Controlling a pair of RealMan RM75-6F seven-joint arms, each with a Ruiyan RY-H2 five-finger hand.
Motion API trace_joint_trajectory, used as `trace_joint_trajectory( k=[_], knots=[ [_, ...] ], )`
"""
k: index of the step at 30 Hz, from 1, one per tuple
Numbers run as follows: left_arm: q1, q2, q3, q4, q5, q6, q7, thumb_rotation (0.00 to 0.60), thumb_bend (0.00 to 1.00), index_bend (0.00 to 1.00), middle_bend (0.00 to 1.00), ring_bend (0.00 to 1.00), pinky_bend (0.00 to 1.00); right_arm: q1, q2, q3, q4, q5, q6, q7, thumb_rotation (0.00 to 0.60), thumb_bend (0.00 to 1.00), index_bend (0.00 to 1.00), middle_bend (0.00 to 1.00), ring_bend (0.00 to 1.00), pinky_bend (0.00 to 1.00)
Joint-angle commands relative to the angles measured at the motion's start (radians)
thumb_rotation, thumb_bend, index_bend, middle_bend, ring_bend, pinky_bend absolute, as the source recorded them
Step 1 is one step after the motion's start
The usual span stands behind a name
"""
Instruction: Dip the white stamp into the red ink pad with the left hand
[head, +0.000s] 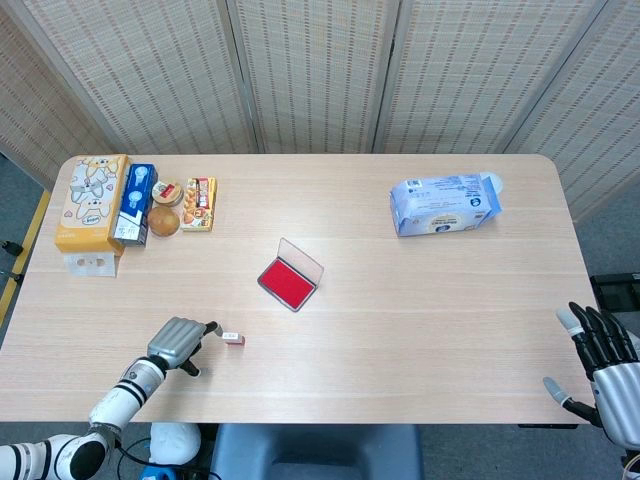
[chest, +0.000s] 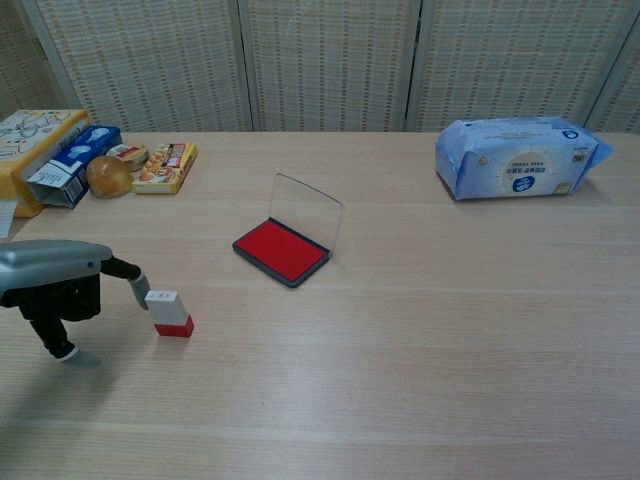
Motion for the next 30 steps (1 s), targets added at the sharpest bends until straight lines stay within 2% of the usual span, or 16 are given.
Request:
trace_joint_trajectory(
  k=[1, 11, 24, 30],
  knots=[
    [-0.005, -0.002, 0.006, -0.001, -0.012, 0.002, 0.007, 0.587, 0.22, 0.33, 1.00, 0.86, 0.77, -0.001, 0.000, 0.000, 0.001, -0.002, 0.002, 0.001, 0.600, 0.22, 0.00, 0.00, 0.00, 0.00],
    [-0.032, -0.002, 0.024, -0.030, -0.077, 0.009, 0.049, 0.578, 0.22, 0.35, 1.00, 0.86, 0.77, -0.003, -0.003, 0.001, 0.004, -0.006, 0.007, 0.001, 0.600, 0.22, 0.00, 0.00, 0.00, 0.00],
    [-0.048, -0.001, 0.069, -0.100, -0.112, 0.059, 0.126, 0.578, 0.22, 0.37, 1.00, 0.86, 0.77, -0.009, -0.004, 0.002, 0.012, -0.013, 0.024, 0.011, 0.600, 0.22, 0.00, 0.00, 0.00, 0.00],
    [-0.055, 0.020, 0.082, -0.135, -0.171, 0.085, 0.159, 0.572, 0.22, 0.39, 1.00, 0.86, 0.77, -0.007, -0.003, 0.004, 0.011, -0.009, 0.017, 0.011, 0.600, 0.22, 0.00, 0.00, 0.00, 0.00]
  ],
)
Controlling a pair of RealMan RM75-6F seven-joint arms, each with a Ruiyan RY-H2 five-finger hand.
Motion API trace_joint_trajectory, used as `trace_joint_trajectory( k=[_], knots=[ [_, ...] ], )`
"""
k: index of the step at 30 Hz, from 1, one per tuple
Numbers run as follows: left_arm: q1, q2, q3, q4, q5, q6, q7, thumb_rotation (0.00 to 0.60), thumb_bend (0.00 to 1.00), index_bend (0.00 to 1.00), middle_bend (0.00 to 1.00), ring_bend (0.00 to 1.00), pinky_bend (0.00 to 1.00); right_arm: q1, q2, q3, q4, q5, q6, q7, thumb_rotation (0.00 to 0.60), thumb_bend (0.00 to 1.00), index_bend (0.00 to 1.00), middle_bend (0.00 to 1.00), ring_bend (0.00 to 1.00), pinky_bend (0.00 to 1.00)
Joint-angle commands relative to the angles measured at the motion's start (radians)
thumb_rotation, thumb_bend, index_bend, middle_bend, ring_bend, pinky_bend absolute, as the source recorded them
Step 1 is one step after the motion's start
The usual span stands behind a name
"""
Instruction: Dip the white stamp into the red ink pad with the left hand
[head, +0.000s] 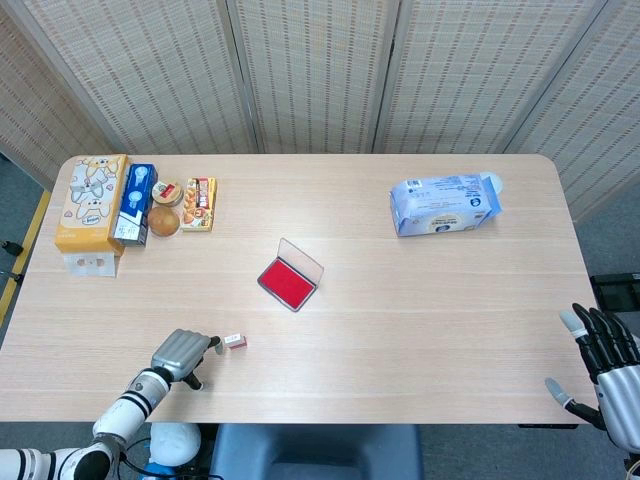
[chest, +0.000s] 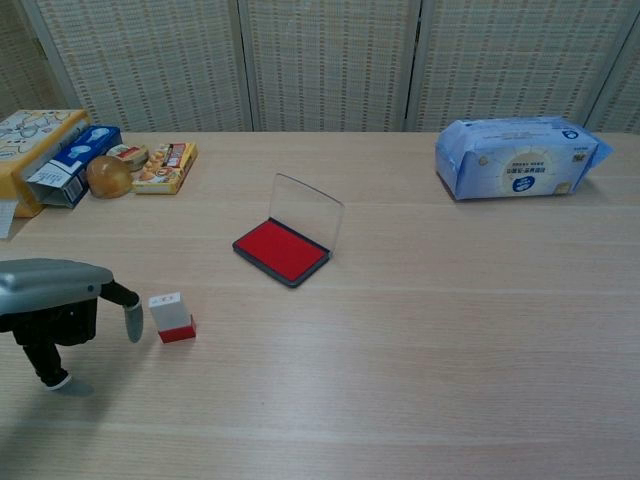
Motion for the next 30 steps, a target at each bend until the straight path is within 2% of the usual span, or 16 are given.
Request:
trace_joint_trajectory(
  k=[1, 7, 19, 30],
  knots=[
    [-0.004, 0.011, 0.010, -0.021, -0.024, 0.013, 0.014, 0.573, 0.22, 0.39, 1.00, 0.86, 0.77, 0.001, 0.000, 0.001, -0.001, 0.002, -0.003, -0.002, 0.600, 0.22, 0.00, 0.00, 0.00, 0.00],
    [-0.004, 0.010, 0.016, -0.022, -0.020, 0.035, 0.019, 0.573, 0.22, 0.39, 1.00, 0.86, 0.77, 0.001, -0.001, -0.002, -0.003, -0.005, -0.005, -0.008, 0.600, 0.22, 0.00, 0.00, 0.00, 0.00],
    [-0.004, -0.010, -0.001, 0.087, -0.049, 0.027, -0.020, 0.567, 0.22, 0.38, 1.00, 0.86, 0.77, 0.002, -0.001, 0.002, -0.004, 0.004, -0.008, -0.010, 0.600, 0.22, 0.00, 0.00, 0.00, 0.00],
    [-0.006, -0.039, 0.013, 0.054, 0.014, 0.027, -0.014, 0.565, 0.22, 0.37, 1.00, 0.86, 0.77, -0.007, 0.001, 0.002, 0.000, -0.003, 0.014, 0.004, 0.600, 0.22, 0.00, 0.00, 0.00, 0.00]
  ],
)
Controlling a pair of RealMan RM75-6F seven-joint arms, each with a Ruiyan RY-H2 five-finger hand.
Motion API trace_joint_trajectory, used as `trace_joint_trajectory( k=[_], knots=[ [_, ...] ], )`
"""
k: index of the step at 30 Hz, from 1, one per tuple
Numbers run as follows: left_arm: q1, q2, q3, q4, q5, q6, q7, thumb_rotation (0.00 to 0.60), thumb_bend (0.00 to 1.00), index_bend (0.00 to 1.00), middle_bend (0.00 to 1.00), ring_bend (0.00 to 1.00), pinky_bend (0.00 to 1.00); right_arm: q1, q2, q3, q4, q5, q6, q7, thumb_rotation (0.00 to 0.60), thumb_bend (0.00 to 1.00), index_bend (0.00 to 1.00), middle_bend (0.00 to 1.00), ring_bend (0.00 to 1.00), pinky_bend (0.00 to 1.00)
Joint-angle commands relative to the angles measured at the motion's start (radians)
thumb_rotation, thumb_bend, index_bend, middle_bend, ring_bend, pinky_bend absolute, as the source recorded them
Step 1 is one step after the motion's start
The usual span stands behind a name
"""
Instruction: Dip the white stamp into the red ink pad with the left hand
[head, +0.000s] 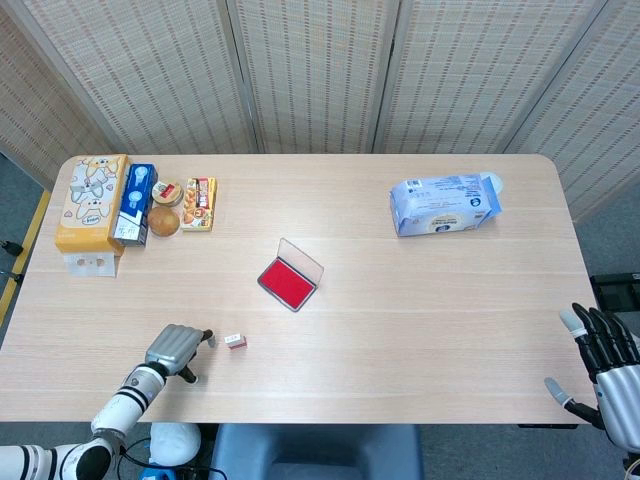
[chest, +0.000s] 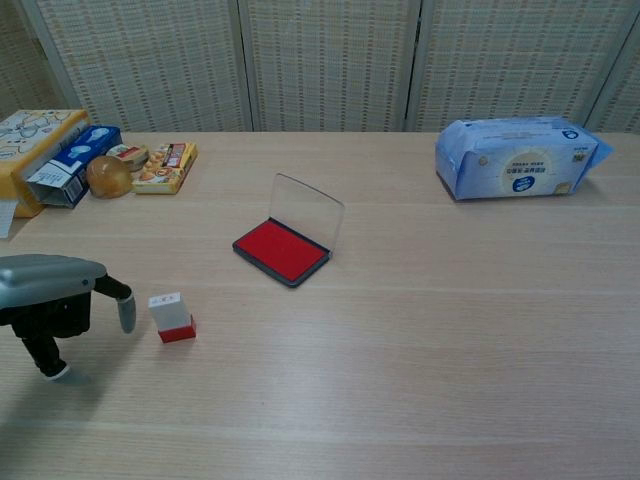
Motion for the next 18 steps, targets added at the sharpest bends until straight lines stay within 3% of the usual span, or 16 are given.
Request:
trace_joint_trajectory(
  k=[1, 18],
  knots=[
    [-0.002, -0.012, 0.004, -0.008, 0.013, 0.008, 0.012, 0.565, 0.22, 0.37, 1.00, 0.86, 0.77, -0.003, 0.002, 0.000, 0.005, -0.002, 0.008, 0.009, 0.600, 0.22, 0.00, 0.00, 0.00, 0.00],
    [-0.012, -0.078, 0.047, -0.116, 0.045, 0.092, 0.179, 0.564, 0.22, 0.36, 1.00, 0.86, 0.77, -0.021, 0.005, 0.000, 0.027, -0.021, 0.060, 0.053, 0.600, 0.22, 0.00, 0.00, 0.00, 0.00]
  ],
)
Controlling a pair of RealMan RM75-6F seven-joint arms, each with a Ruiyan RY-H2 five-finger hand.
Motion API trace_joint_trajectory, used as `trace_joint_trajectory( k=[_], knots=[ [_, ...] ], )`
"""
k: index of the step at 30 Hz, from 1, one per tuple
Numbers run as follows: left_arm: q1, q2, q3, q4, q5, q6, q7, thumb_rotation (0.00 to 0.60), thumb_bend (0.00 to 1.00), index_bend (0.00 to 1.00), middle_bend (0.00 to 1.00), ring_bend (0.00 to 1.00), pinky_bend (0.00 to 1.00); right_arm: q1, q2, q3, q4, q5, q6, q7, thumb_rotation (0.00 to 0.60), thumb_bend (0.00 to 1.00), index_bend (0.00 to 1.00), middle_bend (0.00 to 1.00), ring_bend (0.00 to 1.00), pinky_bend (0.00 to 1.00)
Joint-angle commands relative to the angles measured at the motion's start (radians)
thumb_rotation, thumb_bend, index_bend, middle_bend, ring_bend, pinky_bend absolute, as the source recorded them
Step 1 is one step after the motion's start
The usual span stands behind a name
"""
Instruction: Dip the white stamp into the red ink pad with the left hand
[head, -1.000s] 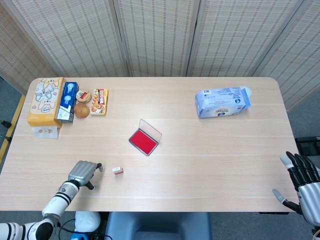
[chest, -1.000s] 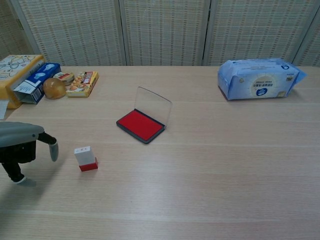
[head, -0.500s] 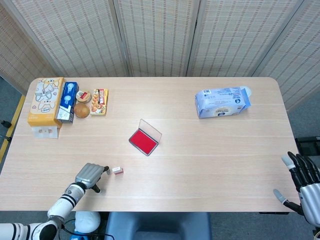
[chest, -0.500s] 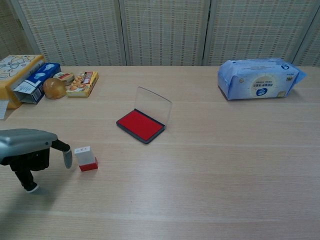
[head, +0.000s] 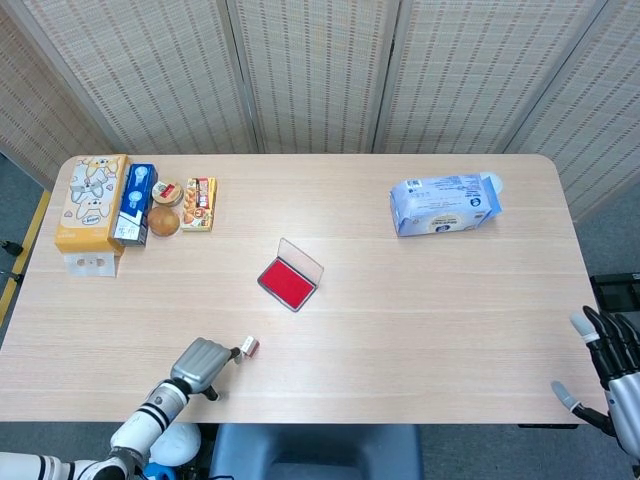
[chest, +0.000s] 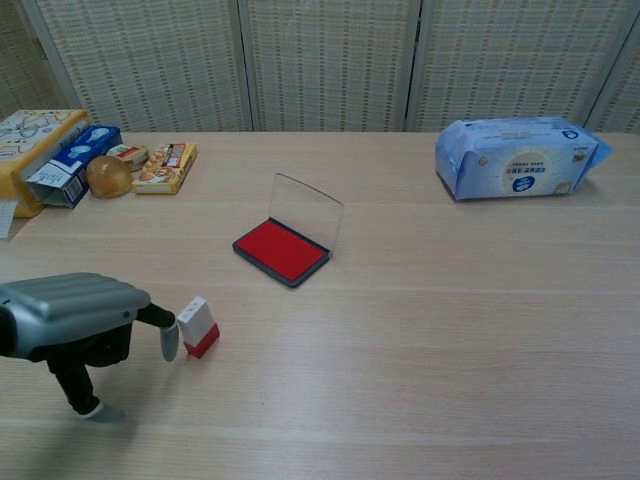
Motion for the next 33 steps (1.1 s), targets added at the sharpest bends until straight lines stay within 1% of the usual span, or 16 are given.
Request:
trace_joint_trajectory(
  k=[1, 8, 12, 13, 16, 17, 19, 20, 23, 25, 27, 29, 31, 33],
  knots=[
    [-0.003, -0.019, 0.009, -0.017, -0.008, 0.017, 0.032, 0.563, 0.22, 0.36, 1.00, 0.86, 0.77, -0.005, 0.001, 0.001, 0.006, -0.003, 0.013, 0.013, 0.600, 0.22, 0.00, 0.00, 0.00, 0.00],
    [-0.037, -0.084, -0.007, -0.002, -0.072, 0.014, 0.102, 0.565, 0.22, 0.36, 1.00, 0.86, 0.77, -0.011, 0.003, 0.004, 0.021, -0.002, 0.033, 0.044, 0.600, 0.22, 0.00, 0.00, 0.00, 0.00],
    [-0.038, -0.075, -0.005, -0.022, -0.076, 0.042, 0.117, 0.562, 0.22, 0.36, 1.00, 0.85, 0.77, -0.010, 0.004, 0.003, 0.024, -0.003, 0.031, 0.047, 0.600, 0.22, 0.00, 0.00, 0.00, 0.00],
    [-0.034, -0.064, -0.001, -0.035, -0.069, 0.056, 0.121, 0.556, 0.22, 0.36, 1.00, 0.84, 0.77, -0.010, 0.004, 0.003, 0.024, -0.003, 0.029, 0.047, 0.600, 0.22, 0.00, 0.00, 0.00, 0.00],
    [-0.005, 0.003, 0.026, -0.107, -0.014, 0.149, 0.147, 0.506, 0.22, 0.35, 1.00, 0.81, 0.77, -0.008, 0.004, 0.003, 0.021, -0.001, 0.021, 0.043, 0.600, 0.22, 0.00, 0.00, 0.00, 0.00],
    [0.011, 0.038, 0.036, -0.149, 0.008, 0.197, 0.160, 0.497, 0.22, 0.34, 1.00, 0.80, 0.77, -0.006, 0.004, 0.003, 0.018, 0.001, 0.018, 0.040, 0.600, 0.22, 0.00, 0.00, 0.00, 0.00],
    [0.033, 0.094, 0.045, -0.218, 0.040, 0.256, 0.166, 0.476, 0.22, 0.33, 1.00, 0.79, 0.77, -0.003, 0.002, 0.005, 0.014, 0.004, 0.009, 0.032, 0.600, 0.22, 0.00, 0.00, 0.00, 0.00],
    [0.044, 0.130, 0.048, -0.259, 0.061, 0.285, 0.163, 0.452, 0.22, 0.33, 1.00, 0.79, 0.77, -0.001, 0.001, 0.005, 0.010, 0.005, 0.002, 0.024, 0.600, 0.22, 0.00, 0.00, 0.00, 0.00],
    [0.061, 0.185, 0.053, -0.313, 0.099, 0.322, 0.163, 0.397, 0.22, 0.32, 1.00, 0.79, 0.77, 0.003, -0.001, 0.004, 0.002, 0.006, -0.012, 0.006, 0.600, 0.22, 0.00, 0.00, 0.00, 0.00],
    [0.072, 0.223, 0.054, -0.347, 0.122, 0.336, 0.153, 0.384, 0.22, 0.33, 1.00, 0.79, 0.77, 0.007, -0.004, 0.003, -0.004, 0.006, -0.023, -0.011, 0.600, 0.22, 0.00, 0.00, 0.00, 0.00],
    [0.080, 0.250, 0.056, -0.359, 0.141, 0.330, 0.129, 0.391, 0.22, 0.33, 1.00, 0.79, 0.77, 0.008, -0.004, 0.004, -0.010, 0.010, -0.030, -0.018, 0.600, 0.22, 0.00, 0.00, 0.00, 0.00],
    [0.082, 0.267, 0.050, -0.349, 0.158, 0.314, 0.099, 0.403, 0.22, 0.34, 1.00, 0.79, 0.77, 0.011, -0.002, 0.004, -0.013, 0.014, -0.038, -0.018, 0.600, 0.22, 0.00, 0.00, 0.00, 0.00],
    [0.078, 0.271, 0.036, -0.326, 0.162, 0.292, 0.072, 0.451, 0.22, 0.34, 1.00, 0.79, 0.77, 0.012, 0.000, 0.004, -0.014, 0.016, -0.042, -0.018, 0.600, 0.22, 0.00, 0.00, 0.00, 0.00],
    [0.070, 0.264, 0.022, -0.284, 0.171, 0.266, 0.057, 0.514, 0.22, 0.34, 1.00, 0.79, 0.77, 0.014, 0.000, 0.003, -0.014, 0.014, -0.043, -0.017, 0.600, 0.22, 0.00, 0.00, 0.00, 0.00]
  ],
)
